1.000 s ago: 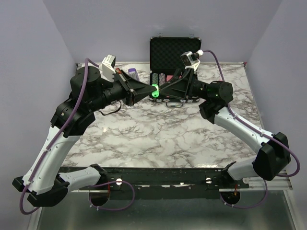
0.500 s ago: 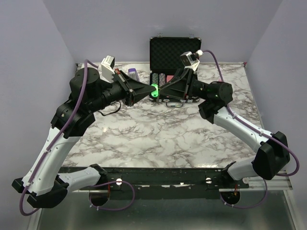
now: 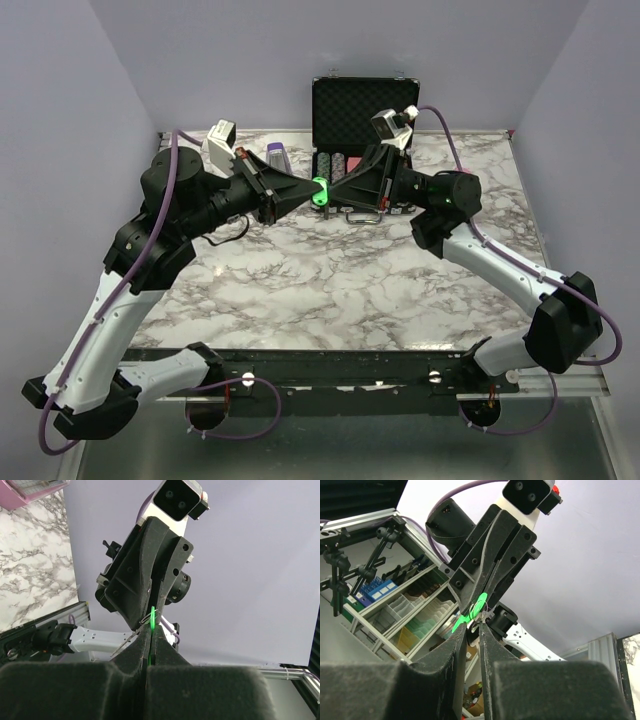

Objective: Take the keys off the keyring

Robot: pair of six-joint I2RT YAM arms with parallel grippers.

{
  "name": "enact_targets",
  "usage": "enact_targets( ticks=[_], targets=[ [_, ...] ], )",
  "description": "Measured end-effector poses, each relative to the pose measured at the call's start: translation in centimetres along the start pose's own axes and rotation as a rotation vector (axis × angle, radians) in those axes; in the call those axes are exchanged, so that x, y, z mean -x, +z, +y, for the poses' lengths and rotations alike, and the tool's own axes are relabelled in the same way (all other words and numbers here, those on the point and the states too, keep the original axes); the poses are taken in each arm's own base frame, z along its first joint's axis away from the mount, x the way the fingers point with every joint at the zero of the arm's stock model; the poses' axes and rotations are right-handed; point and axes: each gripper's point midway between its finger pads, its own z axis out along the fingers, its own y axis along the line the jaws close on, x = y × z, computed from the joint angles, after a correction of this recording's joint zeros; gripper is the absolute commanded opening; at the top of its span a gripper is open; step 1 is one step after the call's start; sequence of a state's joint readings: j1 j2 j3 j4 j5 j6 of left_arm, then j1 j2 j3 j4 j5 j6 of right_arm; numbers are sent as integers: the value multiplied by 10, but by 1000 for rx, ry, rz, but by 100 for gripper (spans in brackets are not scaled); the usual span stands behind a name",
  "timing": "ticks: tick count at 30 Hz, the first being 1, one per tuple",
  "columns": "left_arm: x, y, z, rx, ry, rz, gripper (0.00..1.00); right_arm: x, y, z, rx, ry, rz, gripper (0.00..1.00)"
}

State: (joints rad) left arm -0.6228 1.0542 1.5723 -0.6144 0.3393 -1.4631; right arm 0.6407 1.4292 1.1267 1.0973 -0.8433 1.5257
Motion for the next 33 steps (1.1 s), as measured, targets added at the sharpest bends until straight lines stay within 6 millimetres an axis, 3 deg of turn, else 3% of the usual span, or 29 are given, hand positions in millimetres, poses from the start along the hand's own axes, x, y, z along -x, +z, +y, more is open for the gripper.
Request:
enact_targets(
  ticks=[11,13,18,22,29,33],
  targets=[
    [-2,-4,2,-3,-1,1,0,-1,0,-10,-38,6,4,1],
    [-2,-5,4,0,-2,0,0,-2,0,-13,-49,7,6,1],
    [-6,-10,10,8,1,9,33,-6,-1,-23,-104,17,26,1],
    [-10,-15,12,10,17,26,51,-11,-4,-28,-177,1,56,1],
    [-17,-26,31,47,64,57,54,-15,-10,-15,-314,-82,145,1],
    [-19,-29,49,103,138,71,54,-24,-21,-19,-412,-77,200,1]
  ],
)
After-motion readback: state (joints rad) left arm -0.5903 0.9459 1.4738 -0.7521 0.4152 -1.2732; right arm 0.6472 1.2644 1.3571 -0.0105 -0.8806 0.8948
